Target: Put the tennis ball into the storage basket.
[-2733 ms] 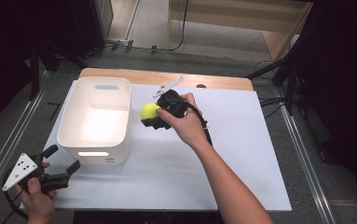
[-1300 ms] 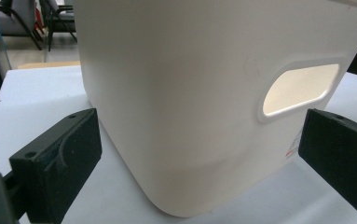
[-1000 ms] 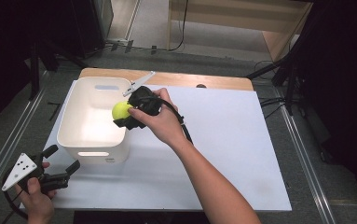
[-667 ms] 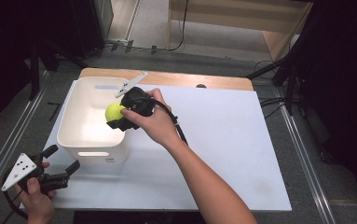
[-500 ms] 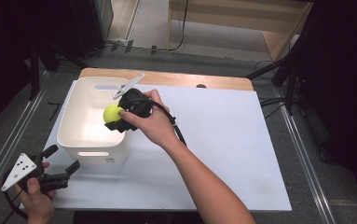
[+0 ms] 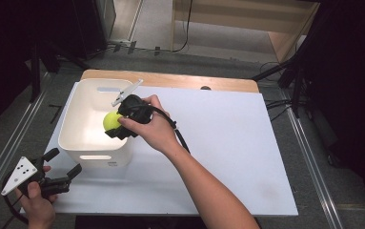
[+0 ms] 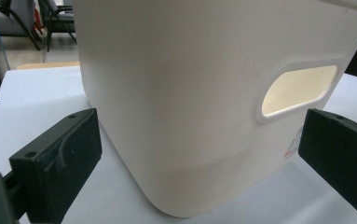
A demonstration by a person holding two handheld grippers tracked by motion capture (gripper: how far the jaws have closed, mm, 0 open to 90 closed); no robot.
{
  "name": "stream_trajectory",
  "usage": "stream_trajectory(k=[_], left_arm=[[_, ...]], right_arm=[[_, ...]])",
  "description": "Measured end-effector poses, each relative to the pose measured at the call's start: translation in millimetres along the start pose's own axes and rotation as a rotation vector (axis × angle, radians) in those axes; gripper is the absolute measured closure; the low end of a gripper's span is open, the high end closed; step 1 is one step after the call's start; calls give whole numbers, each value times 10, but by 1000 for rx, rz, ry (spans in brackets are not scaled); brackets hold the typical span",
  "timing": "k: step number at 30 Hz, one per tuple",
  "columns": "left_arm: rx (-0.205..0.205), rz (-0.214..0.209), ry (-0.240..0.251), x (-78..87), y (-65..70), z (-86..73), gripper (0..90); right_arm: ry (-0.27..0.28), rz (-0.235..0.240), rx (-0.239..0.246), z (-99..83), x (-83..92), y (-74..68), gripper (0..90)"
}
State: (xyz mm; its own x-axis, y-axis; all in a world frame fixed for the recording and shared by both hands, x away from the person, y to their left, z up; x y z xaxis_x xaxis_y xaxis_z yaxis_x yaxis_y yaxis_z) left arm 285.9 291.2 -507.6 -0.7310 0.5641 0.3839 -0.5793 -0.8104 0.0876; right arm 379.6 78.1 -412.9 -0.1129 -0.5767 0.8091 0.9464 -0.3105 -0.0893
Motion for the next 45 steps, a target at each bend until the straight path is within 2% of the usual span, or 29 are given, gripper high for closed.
stream_trajectory(k=[5, 7, 18, 26, 30, 31, 33, 36, 39, 41, 45], left_arm=[[-3, 0, -2, 1, -2, -1, 0], [-4, 0, -2, 1, -2, -2, 0], [-1, -1, 0, 0, 1, 0, 0], [0, -2, 1, 0, 2, 1, 0], [0, -2, 1, -1, 2, 1, 0], [-1, -2, 1, -1, 2, 1, 0], [-4, -1, -2, 1, -2, -1, 0], [-3, -1, -1, 0, 1, 0, 0], [-1, -1, 1, -3, 2, 1, 0], [-1, -1, 1, -3, 3, 1, 0], [-2, -1, 0, -4, 3, 1, 0]], right_arm=[[-14, 2, 9, -23, -47, -7, 235], [-20, 2, -1, -32, -60, -14, 235], [-44, 5, 26, -57, -125, -33, 234], [-84, 13, 43, -85, -197, -68, 231], [-89, -14, 53, -91, -211, -69, 221], [-80, -13, 64, -84, -214, -69, 205], [-69, -15, 56, -74, -182, -82, 144], [-40, -23, 45, -51, -107, -76, 106], [-5, -38, 45, -44, -33, -59, 74], [8, -57, 47, -54, 5, -48, 12], [33, -67, 39, -74, 81, -40, 4]])
Point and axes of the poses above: each handheld gripper's, and its own axes: x roughly backward along the jaws, z roughly out of its top, y roughly to its right, the point moved 7 cm from there along -x, roughly forward along the jaws, and after that the axes turned 11 degrees about -y, right-handed, at the moved point
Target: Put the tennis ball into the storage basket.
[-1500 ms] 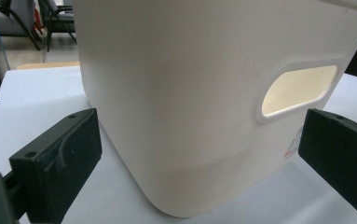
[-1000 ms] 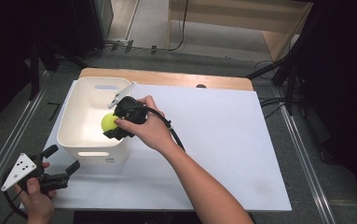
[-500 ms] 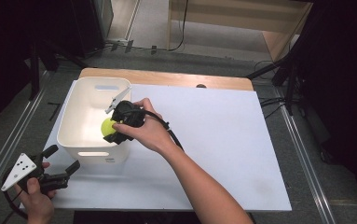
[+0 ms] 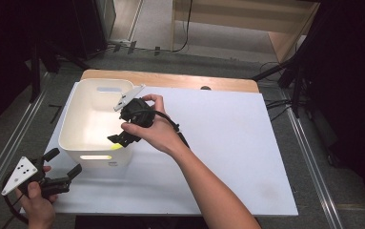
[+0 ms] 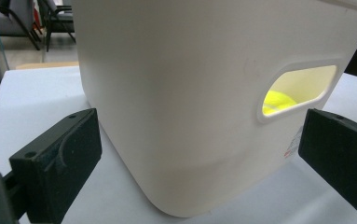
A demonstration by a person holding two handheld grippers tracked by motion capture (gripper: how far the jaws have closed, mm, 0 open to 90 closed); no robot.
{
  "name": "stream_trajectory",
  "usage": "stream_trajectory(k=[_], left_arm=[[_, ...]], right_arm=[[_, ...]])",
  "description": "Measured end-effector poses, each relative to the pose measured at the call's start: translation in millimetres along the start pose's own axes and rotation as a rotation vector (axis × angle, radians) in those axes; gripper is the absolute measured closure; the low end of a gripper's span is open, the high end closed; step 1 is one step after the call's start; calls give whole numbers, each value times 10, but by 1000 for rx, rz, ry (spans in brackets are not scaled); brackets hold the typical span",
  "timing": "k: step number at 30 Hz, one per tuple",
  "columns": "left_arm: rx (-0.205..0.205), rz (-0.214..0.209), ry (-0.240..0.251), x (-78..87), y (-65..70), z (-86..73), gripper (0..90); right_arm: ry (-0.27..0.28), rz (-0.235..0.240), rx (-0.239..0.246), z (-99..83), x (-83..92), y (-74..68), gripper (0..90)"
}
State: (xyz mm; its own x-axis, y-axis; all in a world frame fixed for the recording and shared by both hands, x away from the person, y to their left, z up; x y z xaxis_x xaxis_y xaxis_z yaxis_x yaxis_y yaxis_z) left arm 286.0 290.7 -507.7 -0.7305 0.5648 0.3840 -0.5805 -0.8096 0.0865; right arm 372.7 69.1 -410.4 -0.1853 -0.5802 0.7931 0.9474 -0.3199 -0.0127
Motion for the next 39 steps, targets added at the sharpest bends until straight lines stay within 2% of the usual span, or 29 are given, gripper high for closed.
stream_trajectory(k=[17, 39], left_arm=[[-3, 1, -3, -3, -2, -2, 0], [-9, 3, -8, -4, -6, -6, 0]], right_arm=[[43, -52, -41, -199, 225, 88, 0], [68, -109, -122, -630, 438, 236, 0]])
Point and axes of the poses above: each handheld gripper's, and its own axes: x roughly backward along the jaws, z roughly out of its top, y roughly to its right, the point moved 7 cm from there along -x, roughly forward along the jaws, and after that the axes turned 11 degrees about -y, right-handed, at the moved point
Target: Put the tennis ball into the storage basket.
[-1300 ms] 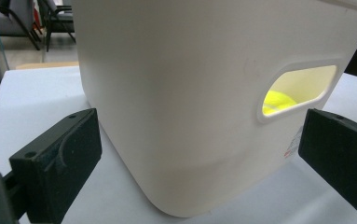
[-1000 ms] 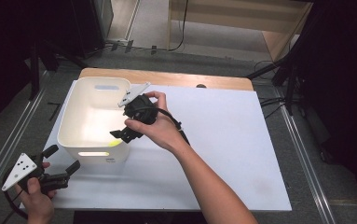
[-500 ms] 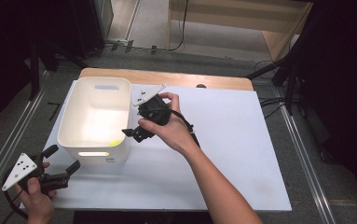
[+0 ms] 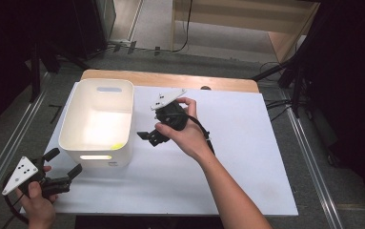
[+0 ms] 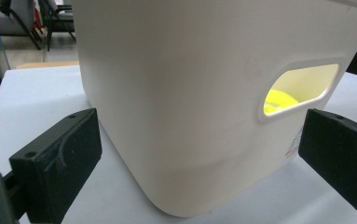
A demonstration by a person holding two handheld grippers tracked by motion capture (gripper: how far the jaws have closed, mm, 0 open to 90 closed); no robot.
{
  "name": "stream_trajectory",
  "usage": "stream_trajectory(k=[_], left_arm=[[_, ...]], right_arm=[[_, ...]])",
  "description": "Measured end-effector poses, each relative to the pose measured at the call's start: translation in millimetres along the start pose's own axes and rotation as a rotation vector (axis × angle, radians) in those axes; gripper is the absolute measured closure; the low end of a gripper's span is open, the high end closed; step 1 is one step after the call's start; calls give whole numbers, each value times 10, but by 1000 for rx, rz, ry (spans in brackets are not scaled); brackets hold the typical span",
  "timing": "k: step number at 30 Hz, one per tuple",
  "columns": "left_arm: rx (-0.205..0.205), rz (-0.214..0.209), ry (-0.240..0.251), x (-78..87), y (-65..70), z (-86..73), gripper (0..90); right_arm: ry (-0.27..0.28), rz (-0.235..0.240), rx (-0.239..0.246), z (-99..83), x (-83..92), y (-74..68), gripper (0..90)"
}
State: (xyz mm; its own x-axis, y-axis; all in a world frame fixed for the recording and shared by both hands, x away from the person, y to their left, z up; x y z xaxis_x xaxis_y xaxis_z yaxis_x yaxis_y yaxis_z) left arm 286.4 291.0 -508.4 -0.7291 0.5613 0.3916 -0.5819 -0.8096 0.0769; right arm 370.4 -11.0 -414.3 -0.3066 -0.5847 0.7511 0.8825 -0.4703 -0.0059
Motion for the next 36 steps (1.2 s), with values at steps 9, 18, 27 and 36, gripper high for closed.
stream_trajectory(k=[9, 18, 27, 36], left_arm=[[-1, 2, -3, -2, 2, -1, 0], [0, 4, -4, -5, 4, -2, 0], [-1, 5, -4, -6, 4, -2, 0], [-1, 5, -4, -6, 5, -2, 0]], right_arm=[[13, -17, -27, -185, 103, 73, 0], [20, -38, -58, -368, 207, 141, 0], [27, -54, -84, -525, 277, 189, 0], [39, -69, -114, -663, 331, 230, 0]])
Point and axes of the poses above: each handheld gripper's, and its own axes: x roughly backward along the jaws, z roughly out of its top, y roughly to its right, the point moved 7 cm from there along -x, roughly forward along the jaws, and after that the axes turned 11 degrees about -y, right-handed, at the moved point
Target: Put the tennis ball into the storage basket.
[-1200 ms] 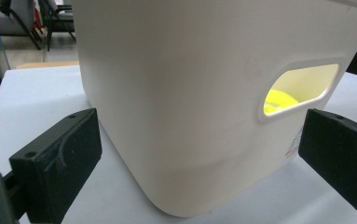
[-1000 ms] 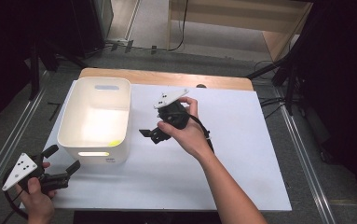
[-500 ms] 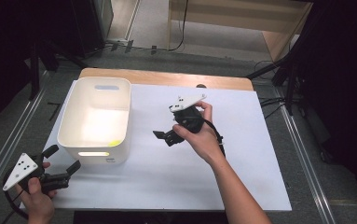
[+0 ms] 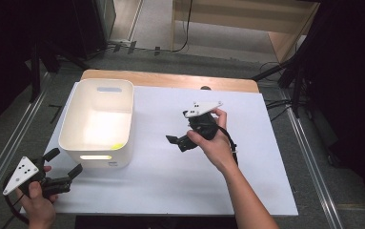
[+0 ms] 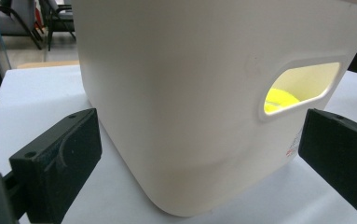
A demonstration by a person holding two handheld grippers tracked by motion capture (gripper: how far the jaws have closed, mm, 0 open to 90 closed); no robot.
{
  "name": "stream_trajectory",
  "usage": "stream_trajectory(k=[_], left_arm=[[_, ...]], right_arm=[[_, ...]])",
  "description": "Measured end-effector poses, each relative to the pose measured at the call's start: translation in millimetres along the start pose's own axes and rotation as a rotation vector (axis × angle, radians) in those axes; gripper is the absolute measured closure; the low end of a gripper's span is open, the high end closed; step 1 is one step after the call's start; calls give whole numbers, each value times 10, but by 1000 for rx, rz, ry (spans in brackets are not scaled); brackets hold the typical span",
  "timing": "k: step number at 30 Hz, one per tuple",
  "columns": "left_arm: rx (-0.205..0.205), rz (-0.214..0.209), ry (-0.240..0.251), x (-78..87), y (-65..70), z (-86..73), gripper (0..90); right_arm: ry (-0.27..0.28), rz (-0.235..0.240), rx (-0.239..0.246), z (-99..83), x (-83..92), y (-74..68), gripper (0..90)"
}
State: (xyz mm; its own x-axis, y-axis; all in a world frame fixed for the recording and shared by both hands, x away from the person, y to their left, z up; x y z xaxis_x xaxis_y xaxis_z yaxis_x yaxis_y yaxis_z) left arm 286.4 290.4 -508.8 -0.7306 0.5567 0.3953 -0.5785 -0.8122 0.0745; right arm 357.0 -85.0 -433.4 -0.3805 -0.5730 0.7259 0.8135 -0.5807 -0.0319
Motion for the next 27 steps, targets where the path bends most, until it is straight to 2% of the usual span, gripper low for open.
stream_trajectory(k=[11, 26, 27], left_arm=[[0, 0, -1, 0, 2, -2, 0], [-2, 3, -1, -5, 5, -2, 0], [-1, 3, -1, -5, 6, -2, 0]], right_arm=[[25, -20, -34, -178, 78, 67, 0], [45, -58, -90, -562, 188, 207, 0], [44, -59, -105, -594, 200, 212, 0]])
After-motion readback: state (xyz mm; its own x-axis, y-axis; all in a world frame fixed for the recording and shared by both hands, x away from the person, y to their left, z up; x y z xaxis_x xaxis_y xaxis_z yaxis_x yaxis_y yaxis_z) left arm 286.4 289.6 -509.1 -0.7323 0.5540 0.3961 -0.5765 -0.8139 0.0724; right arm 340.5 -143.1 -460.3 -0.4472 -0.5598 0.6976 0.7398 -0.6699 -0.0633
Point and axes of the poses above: each handheld gripper's, and its own axes: x roughly backward along the jaws, z roughly out of its top, y roughly to its right, the point moved 7 cm from there along -x, roughly forward along the jaws, and after that the axes turned 11 degrees about -y, right-handed, at the moved point
